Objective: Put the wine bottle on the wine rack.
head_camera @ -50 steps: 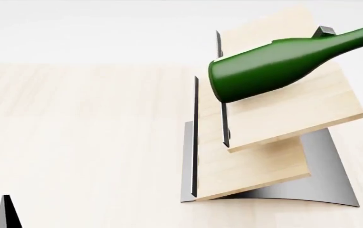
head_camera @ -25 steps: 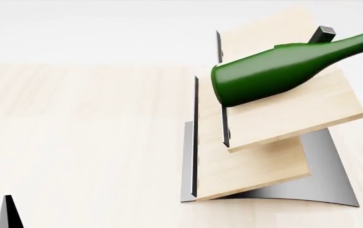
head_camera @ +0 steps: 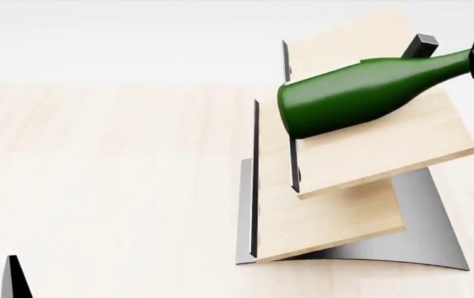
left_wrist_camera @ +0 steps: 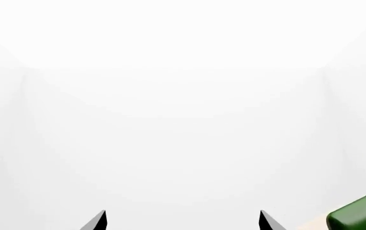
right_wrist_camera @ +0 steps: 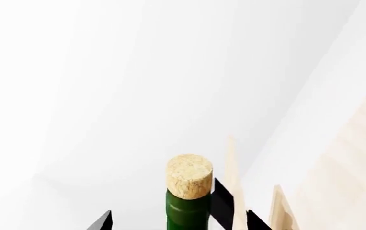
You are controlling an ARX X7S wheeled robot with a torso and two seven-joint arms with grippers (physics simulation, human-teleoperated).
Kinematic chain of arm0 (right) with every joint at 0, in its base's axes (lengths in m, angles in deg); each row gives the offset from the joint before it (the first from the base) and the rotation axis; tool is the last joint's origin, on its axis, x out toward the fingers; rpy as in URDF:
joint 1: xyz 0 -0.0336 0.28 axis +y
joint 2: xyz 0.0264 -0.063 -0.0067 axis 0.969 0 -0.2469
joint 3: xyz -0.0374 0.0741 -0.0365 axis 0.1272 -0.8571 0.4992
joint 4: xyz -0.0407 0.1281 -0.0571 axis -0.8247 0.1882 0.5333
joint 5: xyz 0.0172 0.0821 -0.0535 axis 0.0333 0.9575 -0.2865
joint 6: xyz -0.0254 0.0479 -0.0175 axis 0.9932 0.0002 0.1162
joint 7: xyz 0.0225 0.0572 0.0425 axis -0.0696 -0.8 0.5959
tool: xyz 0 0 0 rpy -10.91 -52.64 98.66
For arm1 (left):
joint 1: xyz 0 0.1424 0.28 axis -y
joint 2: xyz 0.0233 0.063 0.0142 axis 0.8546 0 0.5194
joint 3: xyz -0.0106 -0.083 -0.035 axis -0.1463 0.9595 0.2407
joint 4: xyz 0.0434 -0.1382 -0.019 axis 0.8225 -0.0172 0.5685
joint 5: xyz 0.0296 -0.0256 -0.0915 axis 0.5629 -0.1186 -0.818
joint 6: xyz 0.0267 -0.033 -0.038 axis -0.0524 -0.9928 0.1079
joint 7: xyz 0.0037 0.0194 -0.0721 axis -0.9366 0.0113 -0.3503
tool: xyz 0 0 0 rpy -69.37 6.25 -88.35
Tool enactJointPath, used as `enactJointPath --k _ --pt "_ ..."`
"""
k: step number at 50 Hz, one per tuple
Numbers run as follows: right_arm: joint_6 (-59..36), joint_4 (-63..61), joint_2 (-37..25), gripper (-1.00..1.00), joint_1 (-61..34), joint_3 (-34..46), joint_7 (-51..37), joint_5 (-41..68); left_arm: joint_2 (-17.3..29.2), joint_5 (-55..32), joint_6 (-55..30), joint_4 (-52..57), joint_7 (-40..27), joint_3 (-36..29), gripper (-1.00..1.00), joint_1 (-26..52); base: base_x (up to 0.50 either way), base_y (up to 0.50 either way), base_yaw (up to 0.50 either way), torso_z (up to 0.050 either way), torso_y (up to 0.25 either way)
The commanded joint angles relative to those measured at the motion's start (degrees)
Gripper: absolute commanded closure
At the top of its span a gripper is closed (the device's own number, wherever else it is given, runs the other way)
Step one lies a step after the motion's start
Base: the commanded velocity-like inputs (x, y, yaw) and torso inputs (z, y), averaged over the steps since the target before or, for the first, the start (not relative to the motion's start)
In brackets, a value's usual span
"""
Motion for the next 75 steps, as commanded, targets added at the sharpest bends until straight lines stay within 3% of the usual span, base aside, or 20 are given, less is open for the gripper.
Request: enactJointPath --k 1,46,56,62,65,70,73,75 --pt "-0.3 -0.3 0.0 -1.0 0.0 0.1 0.2 -0.9 0.1 0.0 0.0 -0.1 -0.2 -0.1 -1.0 0.1 0.0 0.0 0.0 0.0 0.0" --pt "8.7 -11.5 -11.7 -1.0 10.3 -7.4 1.1 4.0 0.3 0.4 0.2 -0.5 -0.5 -0.9 -1.0 0.3 0.0 0.0 0.0 0.0 0.0" --pt "21.1 -18.1 -14.8 -1.0 16.0 -4.7 -1.4 -9.3 0.4 0.5 -0.1 -0.3 -0.7 -1.0 -1.0 0.4 0.0 0.0 0.0 0.0 0.0" --pt "30.9 -23.1 -18.3 -1.0 18.3 -0.5 -13.8 -29.6 0.5 0.4 0.0 -0.4 -0.7 -0.9 -1.0 0.4 0.0 0.0 0.0 0.0 0.0" --pt "32.0 -26.1 -19.6 -1.0 19.8 -0.8 -11.7 -29.2 0.5 0.5 0.1 -0.5 -0.8 -1.0 -1.0 0.4 0.0 0.0 0.0 0.0 0.0" --pt "35.1 -27.8 -22.0 -1.0 21.0 0.8 -21.3 -41.8 0.6 0.6 0.0 -0.2 -0.9 -0.9 -1.0 0.3 0.0 0.0 0.0 0.0 0.0" --pt "36.1 -30.1 -23.1 -1.0 22.2 0.2 -18.5 -38.5 0.6 0.5 0.1 -0.3 -1.0 -0.9 -1.0 0.3 0.0 0.0 0.0 0.0 0.0" --pt "36.8 -30.5 -24.3 -1.0 22.5 0.4 -21.9 -42.1 0.6 0.5 0.1 -0.4 -1.1 -0.9 -1.0 0.3 0.0 0.0 0.0 0.0 0.0"
